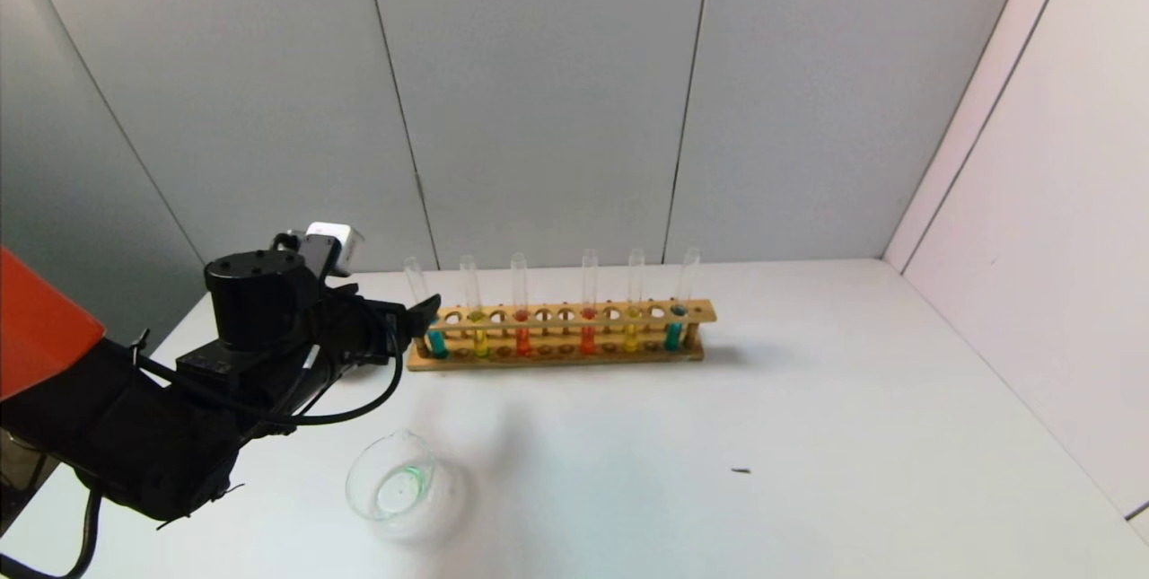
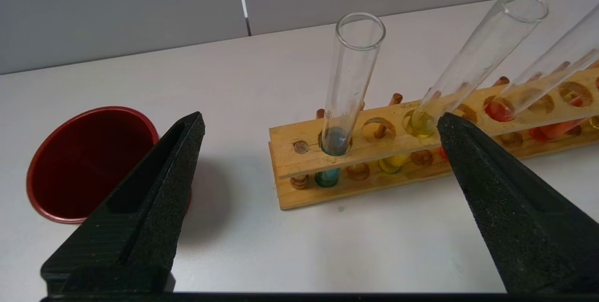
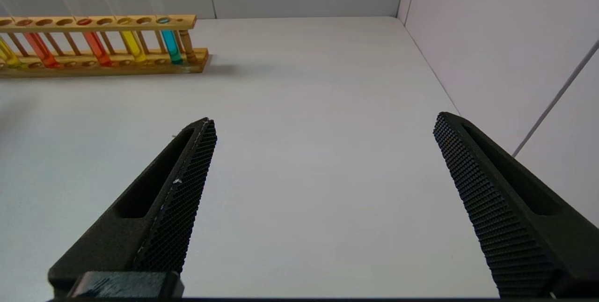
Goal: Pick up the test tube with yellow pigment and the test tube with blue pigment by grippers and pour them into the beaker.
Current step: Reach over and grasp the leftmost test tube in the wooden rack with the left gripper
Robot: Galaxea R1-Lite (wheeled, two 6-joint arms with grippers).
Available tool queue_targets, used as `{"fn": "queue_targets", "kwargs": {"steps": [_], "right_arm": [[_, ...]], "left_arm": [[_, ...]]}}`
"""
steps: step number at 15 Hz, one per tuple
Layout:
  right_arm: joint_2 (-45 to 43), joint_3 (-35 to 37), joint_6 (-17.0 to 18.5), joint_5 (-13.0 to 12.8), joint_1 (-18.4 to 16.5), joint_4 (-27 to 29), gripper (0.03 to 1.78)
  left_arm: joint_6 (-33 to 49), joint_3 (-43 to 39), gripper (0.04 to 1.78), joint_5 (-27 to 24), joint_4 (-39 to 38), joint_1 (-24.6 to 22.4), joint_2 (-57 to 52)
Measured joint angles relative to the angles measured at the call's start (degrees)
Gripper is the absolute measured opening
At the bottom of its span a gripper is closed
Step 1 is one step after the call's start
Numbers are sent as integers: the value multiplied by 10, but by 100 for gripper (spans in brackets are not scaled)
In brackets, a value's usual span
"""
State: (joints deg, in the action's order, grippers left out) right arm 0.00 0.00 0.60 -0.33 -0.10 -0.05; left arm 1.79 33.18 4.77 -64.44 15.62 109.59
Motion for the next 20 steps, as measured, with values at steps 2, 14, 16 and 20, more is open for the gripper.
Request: {"fn": "queue_targets", "kwargs": {"steps": [2, 14, 16, 20], "right_arm": [[0, 0, 0, 0, 0, 0, 170], [0, 0, 0, 0, 0, 0, 170], [0, 0, 0, 0, 0, 0, 170], [0, 0, 0, 0, 0, 0, 170]], "left_arm": [[1, 17, 175, 0, 0, 0, 17], [19, 59, 175, 0, -9, 4, 59], [21, 61, 174, 1, -17, 4, 62], [18, 69, 144, 0, -18, 4, 67]]}}
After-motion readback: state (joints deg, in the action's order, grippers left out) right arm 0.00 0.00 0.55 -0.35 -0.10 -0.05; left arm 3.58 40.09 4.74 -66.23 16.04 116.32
